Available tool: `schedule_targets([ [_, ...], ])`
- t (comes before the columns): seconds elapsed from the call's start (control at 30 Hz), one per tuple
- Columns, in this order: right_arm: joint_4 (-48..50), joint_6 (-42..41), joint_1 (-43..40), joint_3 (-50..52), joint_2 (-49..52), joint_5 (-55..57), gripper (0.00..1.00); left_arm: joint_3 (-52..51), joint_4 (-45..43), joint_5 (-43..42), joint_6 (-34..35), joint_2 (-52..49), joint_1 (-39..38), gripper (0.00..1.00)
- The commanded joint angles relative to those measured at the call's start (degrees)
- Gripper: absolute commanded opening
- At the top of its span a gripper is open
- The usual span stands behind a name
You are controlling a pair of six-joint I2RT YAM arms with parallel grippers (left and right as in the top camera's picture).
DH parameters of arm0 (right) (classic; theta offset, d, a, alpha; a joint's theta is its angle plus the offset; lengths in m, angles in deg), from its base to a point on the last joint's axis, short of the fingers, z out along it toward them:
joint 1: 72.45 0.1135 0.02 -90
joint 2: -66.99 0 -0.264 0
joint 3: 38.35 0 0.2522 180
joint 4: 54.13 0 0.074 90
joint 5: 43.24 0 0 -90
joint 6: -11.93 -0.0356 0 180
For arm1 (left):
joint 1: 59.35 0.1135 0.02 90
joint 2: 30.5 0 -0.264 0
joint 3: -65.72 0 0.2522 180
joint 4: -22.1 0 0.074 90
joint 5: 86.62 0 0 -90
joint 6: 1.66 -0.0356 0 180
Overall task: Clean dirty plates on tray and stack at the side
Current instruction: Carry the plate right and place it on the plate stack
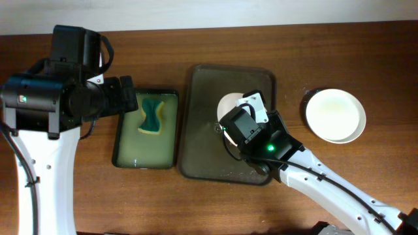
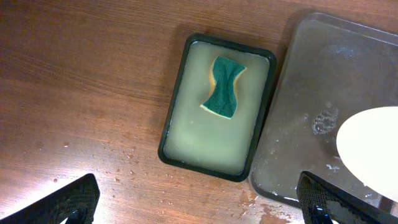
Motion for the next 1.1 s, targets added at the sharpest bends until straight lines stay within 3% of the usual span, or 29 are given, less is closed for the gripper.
schedule_targets([
  [0.0,-0.79,0.11,1.36,-0.31,-0.13,2.51,0.04,0.15,0.11,0.83,-0.26,0.46,0.28,1.0],
  [0.73,-1.46,0.09,4.48,-0.31,-0.13,2.75,0.04,0.15,0.11,0.83,-0.26,0.46,0.28,1.0],
  [0.93,-1.25,0.07,4.48,-0.31,-0.13,8.28,0.04,0.15,0.11,0.85,-0.26,0.46,0.28,1.0],
  [1.07,0.79,-3.69,0.72,-0.44,-0.15,5.51,0.04,0.15,0.11,0.83,-0.26,0.46,0.28,1.0],
])
